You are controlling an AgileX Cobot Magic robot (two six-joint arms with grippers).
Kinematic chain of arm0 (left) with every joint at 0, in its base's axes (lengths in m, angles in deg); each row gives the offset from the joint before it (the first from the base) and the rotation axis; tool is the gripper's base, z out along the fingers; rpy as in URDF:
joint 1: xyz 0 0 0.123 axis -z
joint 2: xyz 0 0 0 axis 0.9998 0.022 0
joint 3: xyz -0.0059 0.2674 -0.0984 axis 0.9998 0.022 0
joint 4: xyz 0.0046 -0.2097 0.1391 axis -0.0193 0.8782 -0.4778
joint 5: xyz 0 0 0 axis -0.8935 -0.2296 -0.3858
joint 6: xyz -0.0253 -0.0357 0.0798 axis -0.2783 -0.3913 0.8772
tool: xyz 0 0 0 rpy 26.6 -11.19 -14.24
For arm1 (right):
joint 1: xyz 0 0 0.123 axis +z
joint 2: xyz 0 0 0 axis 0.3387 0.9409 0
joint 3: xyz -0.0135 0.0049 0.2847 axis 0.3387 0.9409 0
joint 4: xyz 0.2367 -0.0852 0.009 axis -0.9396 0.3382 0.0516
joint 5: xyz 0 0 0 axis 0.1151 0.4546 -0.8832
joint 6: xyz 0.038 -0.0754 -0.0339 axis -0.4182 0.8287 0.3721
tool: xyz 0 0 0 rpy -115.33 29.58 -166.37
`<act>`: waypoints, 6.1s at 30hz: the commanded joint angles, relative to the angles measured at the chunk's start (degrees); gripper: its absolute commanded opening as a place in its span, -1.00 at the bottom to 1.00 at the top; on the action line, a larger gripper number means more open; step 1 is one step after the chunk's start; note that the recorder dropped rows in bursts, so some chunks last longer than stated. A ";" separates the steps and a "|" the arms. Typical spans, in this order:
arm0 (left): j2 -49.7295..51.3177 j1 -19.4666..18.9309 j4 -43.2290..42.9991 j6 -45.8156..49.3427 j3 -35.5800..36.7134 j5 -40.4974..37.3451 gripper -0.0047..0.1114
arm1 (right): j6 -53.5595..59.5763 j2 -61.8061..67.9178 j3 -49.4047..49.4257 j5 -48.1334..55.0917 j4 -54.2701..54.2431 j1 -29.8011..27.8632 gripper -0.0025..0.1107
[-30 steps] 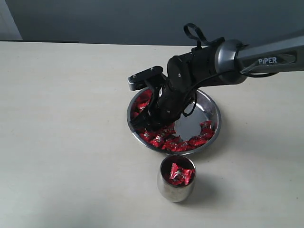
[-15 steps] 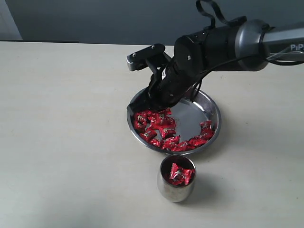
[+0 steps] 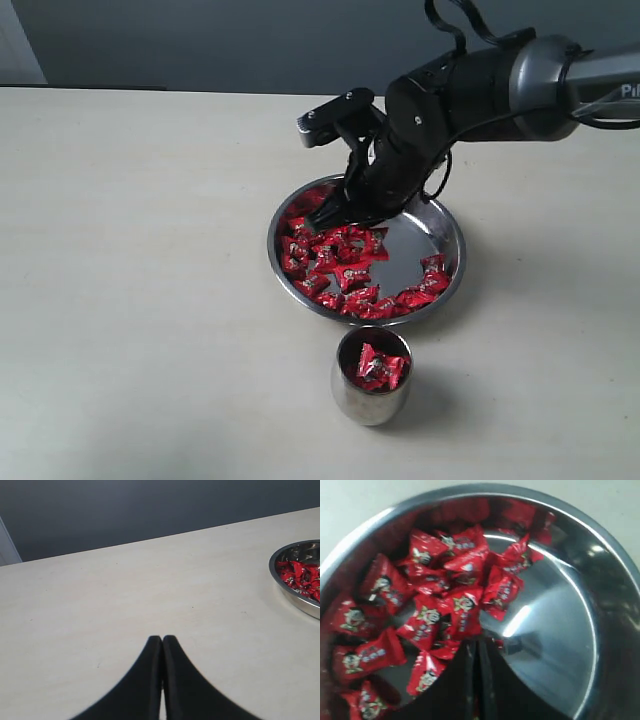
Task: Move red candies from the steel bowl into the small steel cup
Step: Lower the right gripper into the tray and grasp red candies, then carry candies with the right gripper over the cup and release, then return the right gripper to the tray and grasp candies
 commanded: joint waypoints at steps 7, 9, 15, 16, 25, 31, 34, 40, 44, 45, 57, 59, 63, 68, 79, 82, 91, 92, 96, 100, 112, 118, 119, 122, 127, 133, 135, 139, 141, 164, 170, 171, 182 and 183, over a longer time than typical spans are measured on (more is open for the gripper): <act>-0.25 0.30 0.15 -0.33 -0.06 0.41 -0.91 | 0.35 2.88 -0.13 2.04 0.96 -4.29 -0.70; -0.25 0.30 0.15 -0.33 -0.06 0.41 -0.91 | 0.35 3.25 -0.13 2.25 0.96 -4.29 -0.54; -0.25 0.30 0.15 -0.33 -0.06 0.41 -0.91 | 0.35 3.61 -0.13 3.89 1.22 -4.38 -0.46; -0.25 0.30 0.15 -0.33 -0.06 0.41 -0.91 | 0.35 3.75 -0.13 4.17 1.69 -4.61 -0.46; -0.25 0.30 0.15 -0.33 -0.06 0.31 -0.91 | 0.35 6.19 -0.13 0.25 2.32 -6.10 -0.46; -0.25 0.30 0.15 -0.33 -0.06 0.31 -0.91 | 0.35 7.95 -0.13 -1.55 2.17 -6.10 -0.46; -0.25 0.30 0.15 -0.33 -0.06 0.31 -0.91 | 0.35 8.55 -0.13 -0.97 2.17 -6.10 -0.48; -0.25 0.30 0.15 -0.33 -0.06 0.31 -0.91 | 0.00 7.45 -0.13 -1.28 2.17 -6.10 -0.95; -0.25 0.30 0.15 -0.33 -0.06 0.31 -0.91 | 0.00 4.79 -0.13 -1.03 2.17 -6.10 -0.97; -0.25 0.30 0.15 -0.33 -0.06 0.31 -0.91 | 0.00 4.05 -0.13 -0.65 2.17 -6.10 -0.97; -0.25 0.30 0.15 -0.33 -0.06 0.31 -0.91 | 5.72 -16.29 13.43 9.47 -14.74 3.59 -0.97; -0.25 0.30 0.15 -0.33 -0.06 0.31 -0.91 | 5.72 -18.72 15.45 11.51 -15.54 5.58 -0.97; -0.25 0.30 0.15 -0.33 -0.06 0.31 -0.91 | 5.62 -22.18 17.91 14.59 -17.51 7.06 -0.97; -0.25 0.30 0.15 -0.33 -0.06 0.31 -0.91 | 5.76 -24.13 18.80 16.11 -19.12 8.65 -0.97; -0.25 0.30 0.15 -0.33 -0.06 0.31 -0.91 | 5.91 -24.05 18.80 17.74 -18.45 9.40 -0.97; -0.25 0.30 0.15 -0.33 -0.06 0.31 -0.91 | 5.91 -23.91 18.80 17.43 -18.45 9.40 -0.85; -0.25 0.30 0.15 -0.33 -0.06 0.31 -0.91 | 5.91 -21.63 18.80 16.14 -17.84 9.40 -0.53; -0.25 0.30 0.15 -0.33 -0.06 0.31 -0.91 | 5.91 -21.31 18.80 16.14 -17.84 9.40 -0.53; -0.25 0.30 0.15 -0.33 -0.06 0.31 -0.91 | 6.03 -20.10 18.80 15.92 -17.70 9.40 -0.51; -0.25 0.30 0.15 -0.33 -0.06 0.31 -0.91 | 6.18 -19.35 18.80 15.93 -17.08 9.40 -0.37; -0.25 0.30 0.15 -0.33 -0.06 0.31 -0.91 | -2.86 -19.28 15.21 12.19 -3.78 9.19 -0.34; -0.25 0.30 0.15 -0.33 -0.06 0.31 -0.91 | -16.09 -17.99 12.86 9.15 12.32 7.08 -0.34; -0.25 0.30 0.15 -0.33 -0.06 0.31 -0.91 | -16.09 -17.42 12.86 8.20 12.07 5.77 -0.34; -0.25 0.30 0.15 -0.33 -0.06 0.31 -0.91 | -16.09 -15.31 12.86 5.41 11.15 2.02 -0.34; -0.25 0.30 0.15 -0.33 -0.06 0.31 -0.91 | -16.09 -11.12 12.86 -1.28 7.44 -3.16 -0.36; -0.25 0.30 0.15 -0.33 -0.06 0.31 -0.91 | -10.96 -6.29 12.86 -3.62 4.74 -4.14 -0.36; -0.25 0.30 0.15 -0.33 -0.06 0.31 -0.91 | -10.75 -5.34 12.86 -5.14 4.74 -4.14 -0.36; -0.25 0.30 0.15 -0.33 -0.06 0.31 -0.91 | -10.75 -1.91 9.72 -5.38 3.86 -4.14 -0.36; -0.25 0.30 0.15 -0.33 -0.06 0.31 -0.91 | -10.75 0.00 7.46 -4.86 3.86 -4.14 -0.36; -0.25 0.30 0.15 -0.33 -0.06 0.31 -0.91 | -10.26 3.01 3.58 2.38 2.92 -5.58 -0.36; -0.25 0.30 0.15 -0.33 -0.06 0.31 -0.91 | -10.12 4.32 3.58 2.86 1.18 -5.58 -0.36; -0.25 0.30 0.15 -0.33 -0.06 0.31 -0.91 | -10.12 4.65 3.58 3.12 1.18 -5.58 -0.36; -0.25 0.30 0.15 -0.33 -0.06 0.31 -0.91 | -10.08 4.97 3.58 3.25 0.93 -5.58 -0.49; -0.25 0.30 0.15 -0.33 -0.06 0.31 -0.91 | -10.08 4.97 3.58 3.25 0.93 -5.58 -0.61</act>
